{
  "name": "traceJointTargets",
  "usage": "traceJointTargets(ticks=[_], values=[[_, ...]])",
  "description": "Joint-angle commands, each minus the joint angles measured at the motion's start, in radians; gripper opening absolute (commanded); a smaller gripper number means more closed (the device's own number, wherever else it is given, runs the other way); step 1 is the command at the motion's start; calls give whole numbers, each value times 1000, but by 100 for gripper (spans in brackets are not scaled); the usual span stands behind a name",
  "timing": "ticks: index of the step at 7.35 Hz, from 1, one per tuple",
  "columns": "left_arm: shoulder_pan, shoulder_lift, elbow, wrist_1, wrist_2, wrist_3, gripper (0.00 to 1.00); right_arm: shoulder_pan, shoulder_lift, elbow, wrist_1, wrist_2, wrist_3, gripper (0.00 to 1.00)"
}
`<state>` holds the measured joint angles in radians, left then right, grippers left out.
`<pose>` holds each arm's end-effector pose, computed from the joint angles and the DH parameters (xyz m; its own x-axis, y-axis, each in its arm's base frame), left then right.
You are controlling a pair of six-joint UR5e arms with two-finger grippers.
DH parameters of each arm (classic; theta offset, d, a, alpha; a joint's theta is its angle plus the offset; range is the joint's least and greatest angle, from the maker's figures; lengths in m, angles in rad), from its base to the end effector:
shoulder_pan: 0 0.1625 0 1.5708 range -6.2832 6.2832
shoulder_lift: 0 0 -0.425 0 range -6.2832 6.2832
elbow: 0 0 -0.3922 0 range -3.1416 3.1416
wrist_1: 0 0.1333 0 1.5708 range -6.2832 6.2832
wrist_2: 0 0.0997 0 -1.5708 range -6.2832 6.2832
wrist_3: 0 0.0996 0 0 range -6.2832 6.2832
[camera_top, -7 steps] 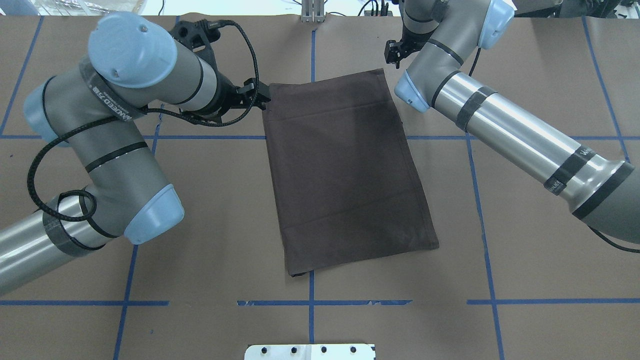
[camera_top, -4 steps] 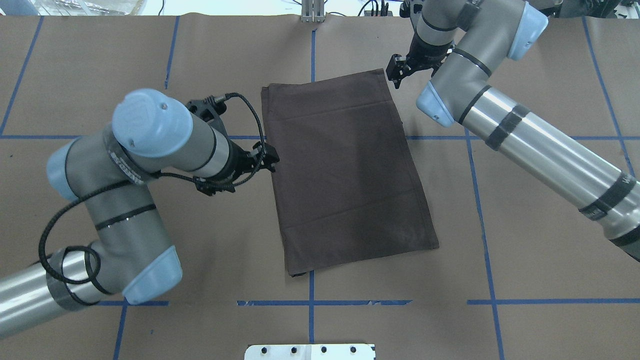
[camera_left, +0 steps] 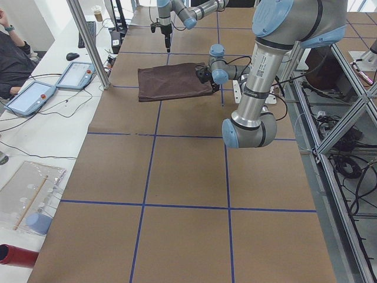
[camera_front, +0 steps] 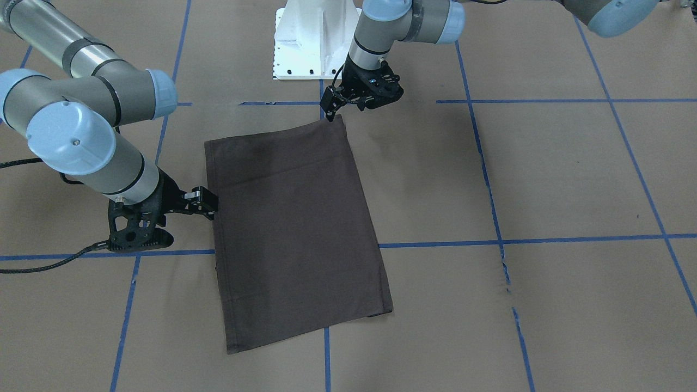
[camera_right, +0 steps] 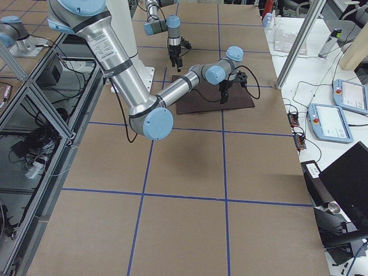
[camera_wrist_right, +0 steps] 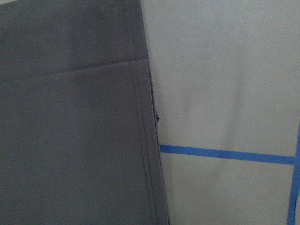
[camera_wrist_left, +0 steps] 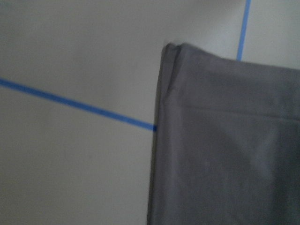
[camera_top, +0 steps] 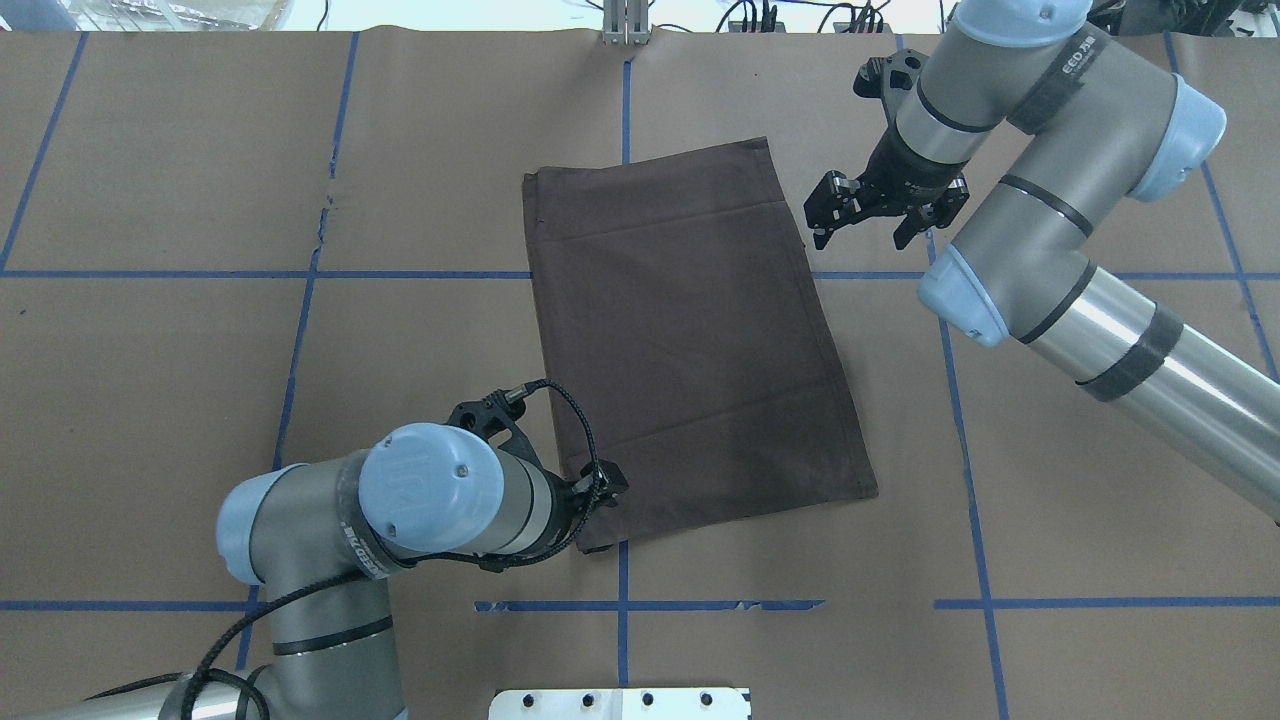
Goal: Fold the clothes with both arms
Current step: 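Move the left gripper to the near corner of the shirt while the right gripper rises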
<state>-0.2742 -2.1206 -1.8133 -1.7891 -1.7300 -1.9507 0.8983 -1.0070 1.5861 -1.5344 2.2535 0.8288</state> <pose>0.5783 -0.2847 0.2134 0.4238 -0.4996 -0.7555 0.3179 0.8631 -0.3924 -0.3693 -0.5769 0.3126 0.6317 -0.0484 0.7737 0.0636 0.9979 0.0105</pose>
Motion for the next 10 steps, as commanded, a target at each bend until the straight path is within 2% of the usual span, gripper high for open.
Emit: traceJointTargets(ticks=[1,6,8,10], values=[[20,-71,104,-4,47,-43,100,-5,-22,37,0,-2,36,100],[53,-64,109,7,55,-53,93,-7,-21,34,0,-3,36,100],[55,-62,111,8,55,-53,82,-9,-21,35,0,-5,36,100],[55,-62,111,10,55,-83,62,-10,-21,34,0,-6,36,100]])
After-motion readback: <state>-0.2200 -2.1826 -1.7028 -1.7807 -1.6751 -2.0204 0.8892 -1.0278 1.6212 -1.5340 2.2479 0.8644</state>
